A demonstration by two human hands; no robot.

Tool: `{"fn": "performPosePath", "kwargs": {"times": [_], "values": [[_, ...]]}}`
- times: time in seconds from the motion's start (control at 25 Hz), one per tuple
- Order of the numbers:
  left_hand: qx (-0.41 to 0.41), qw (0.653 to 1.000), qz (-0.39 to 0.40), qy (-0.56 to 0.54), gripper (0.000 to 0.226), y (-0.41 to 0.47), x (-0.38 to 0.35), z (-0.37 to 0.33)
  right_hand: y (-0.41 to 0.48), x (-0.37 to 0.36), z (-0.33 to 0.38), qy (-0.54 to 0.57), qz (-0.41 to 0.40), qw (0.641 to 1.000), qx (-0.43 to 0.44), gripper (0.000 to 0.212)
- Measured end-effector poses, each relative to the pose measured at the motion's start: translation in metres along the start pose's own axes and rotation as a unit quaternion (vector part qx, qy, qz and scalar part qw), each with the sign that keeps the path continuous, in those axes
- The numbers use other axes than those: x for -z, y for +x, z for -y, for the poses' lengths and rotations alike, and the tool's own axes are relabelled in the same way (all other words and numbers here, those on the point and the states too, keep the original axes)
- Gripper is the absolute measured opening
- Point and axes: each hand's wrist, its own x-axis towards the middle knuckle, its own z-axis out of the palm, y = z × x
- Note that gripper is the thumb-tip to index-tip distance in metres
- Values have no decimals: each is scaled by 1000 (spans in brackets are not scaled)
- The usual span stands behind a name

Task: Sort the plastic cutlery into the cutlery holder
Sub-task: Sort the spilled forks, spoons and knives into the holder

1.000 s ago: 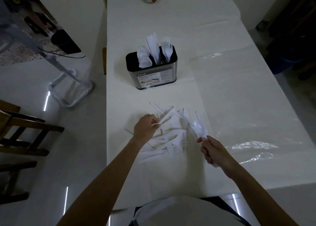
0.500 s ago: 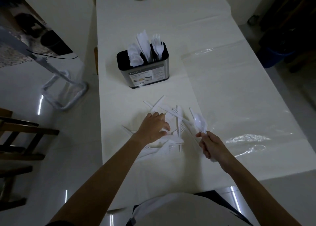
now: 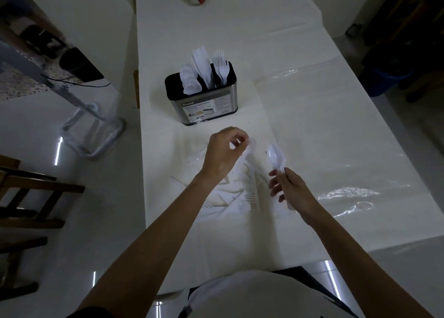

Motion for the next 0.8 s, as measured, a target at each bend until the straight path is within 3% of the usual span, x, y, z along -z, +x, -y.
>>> {"fn": "performPosePath", "kwargs": {"times": [0.16,0.28,0.4,0.52,0.6,0.68,0.8], "values": [[179,966,-13,-187,16,0,-3,-15,6,-17,18,95,87,991,-20,34],[223,955,-5,-196,14,-18,0,-5,-2,-29,20,174,143,973,-56,33],[232,963,1,-133,17,-36,2,8,-12,-36,11,152,189,968,-65,41],[197,976,34,-91,17,-55,6,23,-18,-31,0,93,195,974,-70,33],[158,984,80,31,7,-78,13,39,-21,-21,-8,82,164,979,-83,30],[108,966,134,194,10,-101,23,60,-23,-10,-16,80,134,983,-91,30],[89,933,195,288,25,-119,25,76,-27,-3,-25,61,105,987,-101,31]]}}
